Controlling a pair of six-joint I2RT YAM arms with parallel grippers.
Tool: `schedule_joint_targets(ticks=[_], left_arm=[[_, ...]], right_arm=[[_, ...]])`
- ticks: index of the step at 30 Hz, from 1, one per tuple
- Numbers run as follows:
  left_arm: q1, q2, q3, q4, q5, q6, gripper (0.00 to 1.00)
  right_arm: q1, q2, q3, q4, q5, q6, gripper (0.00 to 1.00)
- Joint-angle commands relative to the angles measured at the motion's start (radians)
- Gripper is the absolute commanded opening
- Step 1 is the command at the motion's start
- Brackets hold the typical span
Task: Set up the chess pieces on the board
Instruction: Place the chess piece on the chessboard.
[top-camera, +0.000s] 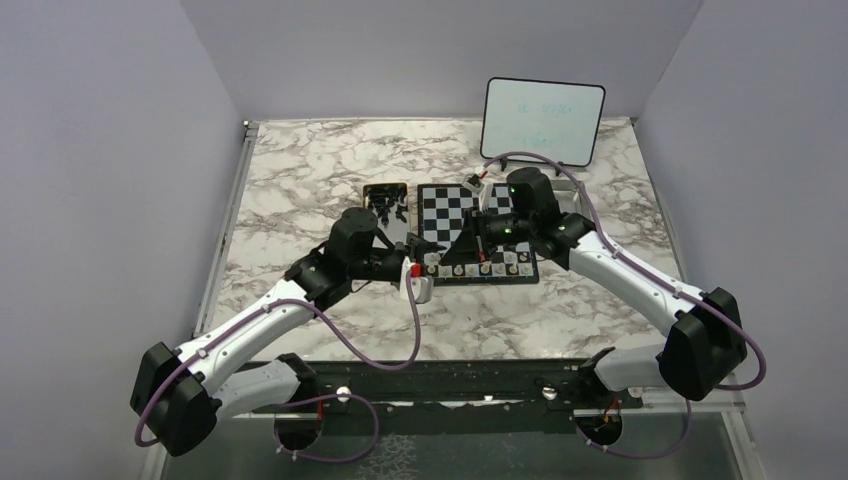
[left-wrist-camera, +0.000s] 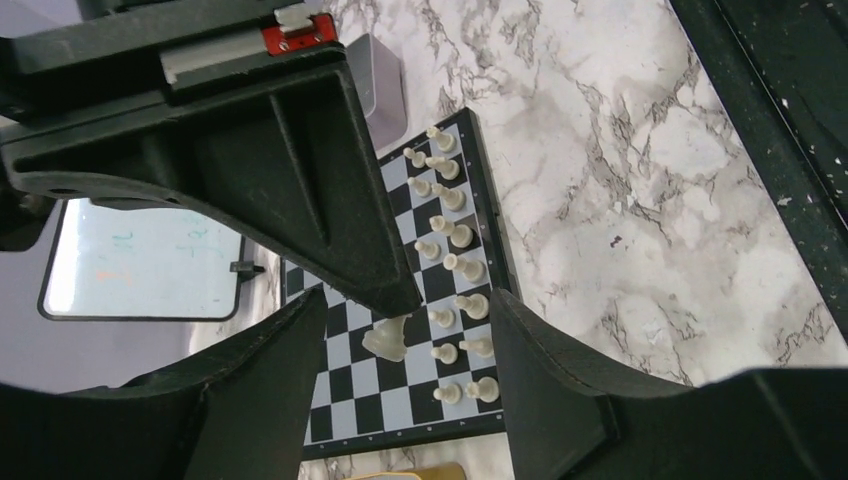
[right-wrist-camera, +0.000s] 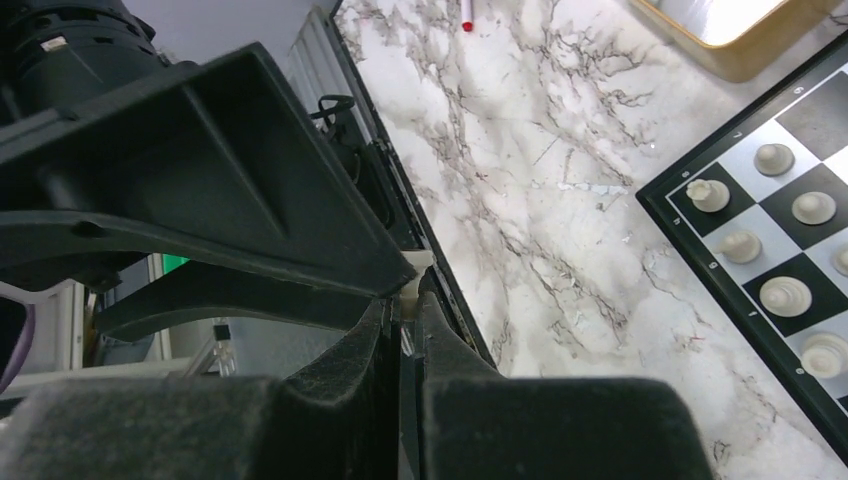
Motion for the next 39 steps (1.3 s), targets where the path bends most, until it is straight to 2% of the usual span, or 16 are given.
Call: schedule_joint_targets(ticks=[1, 20, 31, 39], left_arm=[[-0.012, 0.004, 0.015, -0.068, -0.037, 0.076, 0.59], [-0.015, 0.019, 0.039, -0.086, -0.052, 0.061, 0.29], [-0.016, 0.079, 0.118, -0.084, -0.089, -0.183, 0.17], [-0.016, 0.055, 0.106, 0.022, -0.123, -0.405, 0.13]], right_arm=[[0.018, 0.012, 0.005, 0.05, -0.038, 0.023, 0.05], [0.023, 0.006, 0.026, 0.012, -0.021, -0.004, 0.06], [0.023, -0.078, -0.053, 0.192, 0.145, 0.17, 0.07], [0.023, -0.17, -0.122, 0.294, 0.268, 0.262, 0.08]])
